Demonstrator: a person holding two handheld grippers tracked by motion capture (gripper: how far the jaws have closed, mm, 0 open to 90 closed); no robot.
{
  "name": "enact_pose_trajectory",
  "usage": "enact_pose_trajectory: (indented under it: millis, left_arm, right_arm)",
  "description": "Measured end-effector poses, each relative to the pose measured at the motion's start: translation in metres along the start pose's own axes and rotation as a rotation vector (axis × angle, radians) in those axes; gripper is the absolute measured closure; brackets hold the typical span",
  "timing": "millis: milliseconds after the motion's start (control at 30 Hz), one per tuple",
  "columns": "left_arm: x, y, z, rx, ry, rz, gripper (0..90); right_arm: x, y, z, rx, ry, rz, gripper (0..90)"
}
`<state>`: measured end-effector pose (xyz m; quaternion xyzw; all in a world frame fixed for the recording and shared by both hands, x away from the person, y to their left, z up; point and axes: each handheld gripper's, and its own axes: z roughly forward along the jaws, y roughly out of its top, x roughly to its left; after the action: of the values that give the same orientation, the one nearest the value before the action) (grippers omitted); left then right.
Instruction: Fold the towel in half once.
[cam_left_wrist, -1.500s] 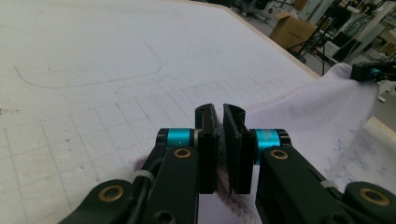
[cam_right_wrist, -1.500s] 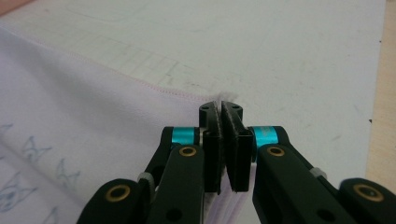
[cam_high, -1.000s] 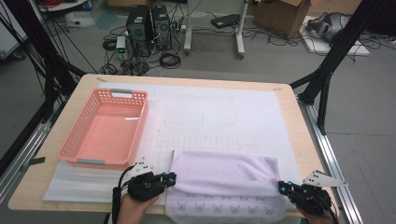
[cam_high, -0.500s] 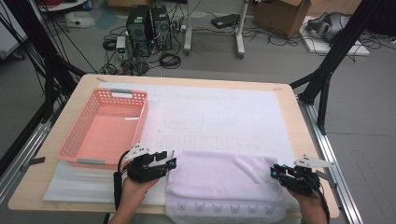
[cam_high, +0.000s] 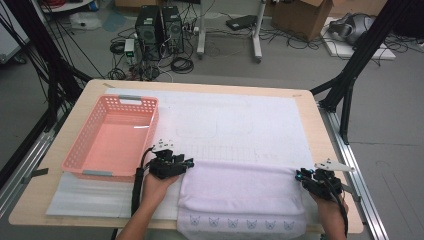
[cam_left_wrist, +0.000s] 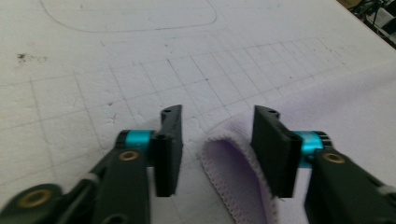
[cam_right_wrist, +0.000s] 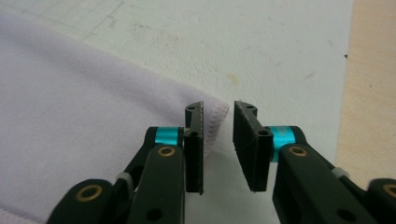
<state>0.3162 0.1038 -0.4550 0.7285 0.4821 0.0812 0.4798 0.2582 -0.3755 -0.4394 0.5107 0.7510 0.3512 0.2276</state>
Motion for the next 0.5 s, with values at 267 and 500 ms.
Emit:
enact_pose_trajectory:
  millis: [267, 500]
  left_arm:
    - [-0.002, 0.0, -0.005, -0.081, 0.15, -0.013, 64.0]
    - [-0.007, -0.002, -0.013, -0.042, 0.019, -0.013, 50.1]
  right_arm:
    - [0.0, -0.001, -0.003, -0.023, 0.038, 0.016, 65.2]
    - [-0.003, 0.001, -0.009, -0.037, 0.089, 0.041, 56.8]
